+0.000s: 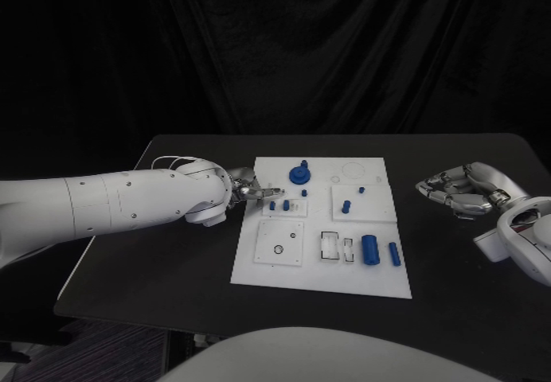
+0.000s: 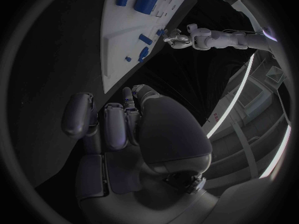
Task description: Assemble the parts on the task board
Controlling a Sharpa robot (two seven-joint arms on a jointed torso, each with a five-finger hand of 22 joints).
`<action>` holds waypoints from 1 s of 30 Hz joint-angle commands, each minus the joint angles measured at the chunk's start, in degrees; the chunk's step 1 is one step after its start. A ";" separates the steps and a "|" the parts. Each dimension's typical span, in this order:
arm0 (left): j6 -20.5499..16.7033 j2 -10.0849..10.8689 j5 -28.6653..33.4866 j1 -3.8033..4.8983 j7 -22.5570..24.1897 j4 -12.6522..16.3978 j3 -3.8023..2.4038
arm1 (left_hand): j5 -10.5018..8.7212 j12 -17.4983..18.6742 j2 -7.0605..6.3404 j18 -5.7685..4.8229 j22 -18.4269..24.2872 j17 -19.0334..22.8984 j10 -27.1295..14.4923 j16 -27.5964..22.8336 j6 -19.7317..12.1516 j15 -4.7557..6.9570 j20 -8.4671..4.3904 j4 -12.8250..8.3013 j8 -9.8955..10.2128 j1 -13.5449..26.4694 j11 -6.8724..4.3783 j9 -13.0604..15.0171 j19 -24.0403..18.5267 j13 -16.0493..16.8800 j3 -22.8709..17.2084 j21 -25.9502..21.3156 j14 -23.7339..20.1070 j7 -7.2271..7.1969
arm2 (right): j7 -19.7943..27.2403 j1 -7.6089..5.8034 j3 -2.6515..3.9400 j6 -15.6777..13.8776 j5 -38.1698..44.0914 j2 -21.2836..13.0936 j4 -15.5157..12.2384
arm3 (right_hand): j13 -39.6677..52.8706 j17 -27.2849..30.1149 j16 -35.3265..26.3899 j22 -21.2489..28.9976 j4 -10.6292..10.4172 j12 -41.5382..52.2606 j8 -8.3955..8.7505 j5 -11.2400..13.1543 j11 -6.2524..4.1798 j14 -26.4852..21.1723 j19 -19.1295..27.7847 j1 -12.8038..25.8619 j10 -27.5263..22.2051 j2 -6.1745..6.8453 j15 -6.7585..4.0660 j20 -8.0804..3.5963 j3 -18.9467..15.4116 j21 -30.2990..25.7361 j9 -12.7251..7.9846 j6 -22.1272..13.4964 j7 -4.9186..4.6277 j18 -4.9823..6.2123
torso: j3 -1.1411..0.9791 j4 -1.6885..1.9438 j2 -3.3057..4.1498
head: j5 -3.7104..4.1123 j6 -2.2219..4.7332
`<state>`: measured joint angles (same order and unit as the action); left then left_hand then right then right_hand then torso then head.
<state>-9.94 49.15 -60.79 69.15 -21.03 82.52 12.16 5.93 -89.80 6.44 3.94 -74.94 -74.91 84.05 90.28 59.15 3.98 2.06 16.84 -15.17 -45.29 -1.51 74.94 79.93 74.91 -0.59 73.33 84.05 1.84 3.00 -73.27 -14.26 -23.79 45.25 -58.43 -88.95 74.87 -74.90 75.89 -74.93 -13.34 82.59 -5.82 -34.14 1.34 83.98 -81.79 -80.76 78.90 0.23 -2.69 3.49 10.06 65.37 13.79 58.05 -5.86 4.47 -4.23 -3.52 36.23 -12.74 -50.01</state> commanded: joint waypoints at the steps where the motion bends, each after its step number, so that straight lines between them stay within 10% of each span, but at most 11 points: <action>1: -8.35 0.61 -0.01 -0.06 9.36 0.40 -0.06 | -0.73 -0.20 0.27 0.02 -8.86 -15.09 5.95 -0.28 -0.68 0.55 -0.04 -0.08 -0.58 -0.31 -0.43 1.58 0.74 15.09 1.22 0.89 5.95 -0.03 | 0.10 0.16 0.04 -0.36 0.26 -0.20 -0.15 | 0.02 -1.09 -0.30 -6.55 0.01 -0.25 0.26 -0.17 0.06 1.54 0.30 0.04 -0.42 0.17 0.12 0.03 -0.06 -0.17 0.05 0.06 -0.24 0.80 | -0.01 0.00 0.00 | -0.17 0.01; 8: -14.68 2.49 1.03 0.75 19.37 1.42 -0.07 | 0.15 -0.20 -0.02 -0.23 -9.76 -15.09 5.95 -0.28 -3.27 0.03 0.36 -0.20 -0.66 -6.89 0.10 1.28 0.92 15.09 4.99 1.78 5.95 0.55 | 0.03 0.15 0.04 -0.62 0.26 -0.27 -0.02 | -0.04 -1.11 -0.27 -6.56 -0.08 -0.27 0.25 -0.16 0.07 1.55 0.28 0.18 -0.46 0.21 0.12 0.04 -0.12 -0.16 0.07 0.09 -0.25 0.79 | -0.01 0.01 -0.01 | -0.68 0.01; 11: -14.45 2.76 2.08 1.65 22.64 1.03 -0.08 | 3.71 -0.20 -0.01 0.03 -9.60 -15.09 5.95 -0.28 -4.56 -0.45 0.75 -0.22 -0.01 -10.75 0.54 1.19 -0.18 15.09 5.74 0.57 5.95 0.94 | 0.14 0.15 0.04 -0.77 0.26 -0.22 0.04 | -0.04 -1.11 -0.27 -6.56 -0.08 -0.27 0.25 -0.16 0.07 1.55 0.28 0.18 -0.46 0.21 0.12 0.04 -0.12 -0.16 0.07 0.09 -0.25 0.79 | 0.00 -0.01 0.00 | -0.76 0.01; 12: -14.08 2.77 2.36 1.96 23.77 0.82 -0.08 | 7.50 -0.20 -0.29 0.24 -9.35 -15.09 5.95 -0.28 -7.73 -1.03 1.18 -1.63 1.97 -16.19 1.26 0.37 -1.38 15.09 4.95 -0.71 5.95 1.78 | 0.26 0.15 0.04 -0.88 0.26 -0.20 0.06 | -0.04 -1.11 -0.27 -6.56 -0.08 -0.27 0.25 -0.16 0.07 1.55 0.28 0.18 -0.46 0.21 0.12 0.04 -0.12 -0.16 0.07 0.09 -0.25 0.79 | 0.00 -0.01 0.00 | -0.75 0.01; 15: -11.83 2.68 2.83 2.88 27.97 0.00 -0.08 | 9.42 1.73 -0.85 1.07 -8.14 -15.09 4.33 -0.28 -10.57 -2.42 2.45 -2.64 4.33 -24.28 2.69 -1.12 -5.47 13.98 4.18 -5.21 5.95 3.20 | 0.88 0.15 0.04 -1.40 0.26 -0.09 0.14 | 0.03 -1.16 -0.22 -6.62 -0.11 -0.23 0.22 -0.15 0.07 1.57 0.23 0.23 -0.40 0.23 0.12 0.04 -0.15 -0.01 0.08 0.15 -0.23 0.76 | 0.00 -0.01 0.00 | -0.73 0.01; 19: -7.67 1.66 0.60 3.54 33.49 -1.60 -0.07 | 8.19 26.46 -1.85 1.78 -6.91 -6.99 -19.32 -4.86 -13.46 -4.65 4.07 -5.23 7.24 -36.79 4.40 -4.40 -12.82 0.91 0.82 -10.62 -3.66 4.69 | 2.01 0.15 0.04 -2.11 0.26 0.11 0.20 | 0.15 -1.19 -0.18 -6.64 -0.10 -0.16 0.11 -0.20 0.02 1.58 0.20 0.23 -0.29 0.22 0.11 0.03 -0.13 0.02 0.14 0.35 -0.16 0.75 | -0.01 0.01 -0.01 | -0.80 0.01; 20: -6.75 1.25 -0.89 3.62 34.25 -2.01 -0.07 | 6.63 45.26 -2.24 1.70 -6.64 -4.94 -37.75 -6.20 -14.12 -5.75 4.74 -5.50 7.35 -39.38 5.69 -4.58 -14.59 -8.80 -0.29 -11.57 -7.07 4.24 | 2.31 0.16 0.04 -2.25 0.26 0.16 0.18 | 0.15 -1.19 -0.18 -6.64 -0.10 -0.16 0.11 -0.20 0.02 1.58 0.20 0.23 -0.29 0.22 0.11 0.03 -0.13 0.02 0.14 0.35 -0.16 0.75 | -0.01 0.01 -0.01 | -0.78 0.01; 23: -5.39 0.04 -6.02 3.73 35.60 -3.11 -0.07 | 2.25 51.65 -3.15 0.96 -7.28 -3.50 -46.48 -6.66 -17.00 -7.78 6.02 -6.44 7.90 -42.87 8.18 -4.68 -13.42 -12.38 -2.38 -8.72 -9.39 5.89 | 2.95 0.17 0.04 -2.52 0.26 0.24 0.10 | 0.15 -1.19 -0.18 -6.64 -0.10 -0.16 0.11 -0.20 0.02 1.58 0.20 0.23 -0.29 0.22 0.11 0.03 -0.13 0.02 0.14 0.35 -0.16 0.75 | -0.01 0.03 0.04 | -0.75 0.01; 27: -6.06 -2.24 -14.93 3.77 37.22 -5.04 -0.06 | 1.65 58.88 -4.98 0.11 -9.82 -6.47 -48.98 -4.34 -17.47 -4.50 5.04 -8.10 7.40 -46.76 5.89 -5.20 -3.49 -20.83 -6.32 1.45 -1.96 4.64 | 3.57 0.24 0.04 -2.67 0.27 0.18 -0.11 | 0.14 -1.22 -0.14 -6.65 -0.02 -0.14 0.02 -0.51 -0.05 1.60 0.18 0.14 -0.28 0.21 0.06 0.01 -0.05 0.01 0.19 0.51 -0.08 0.76 | 0.02 0.03 0.08 | -0.47 0.01; 30: -7.45 -4.02 -21.65 3.72 37.43 -6.43 -0.06 | 1.94 62.00 -7.12 0.68 -8.95 -3.92 -49.81 -5.67 -18.43 -3.68 4.27 -8.13 9.44 -47.30 5.20 -8.27 -4.58 -25.14 -7.69 -0.52 -2.95 3.34 | 3.87 0.28 0.04 -2.72 0.31 0.01 -0.32 | 0.15 -1.21 -0.14 -6.66 0.03 -0.13 0.00 -0.77 -0.08 1.60 0.17 0.09 -0.27 0.22 0.04 0.00 0.01 0.01 0.21 0.56 -0.06 0.76 | 0.04 0.00 0.22 | -0.39 0.01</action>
<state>-17.49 45.63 -71.55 72.75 12.61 76.56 12.14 7.77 -28.50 -0.01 4.77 -74.92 -74.91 34.38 84.96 40.82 -0.05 6.70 8.70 -6.25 -92.61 3.92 67.43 75.75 50.75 -7.91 73.34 81.35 5.59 5.38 -73.20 -14.26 -25.28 45.26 -58.29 -89.05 74.94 -74.90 75.89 -74.91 -13.34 82.59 -5.82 -34.58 1.34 83.98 -81.79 -80.76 78.91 0.23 -2.70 3.49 10.06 65.37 13.91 58.26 -6.06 4.48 -4.22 -3.51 36.29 -13.23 -50.01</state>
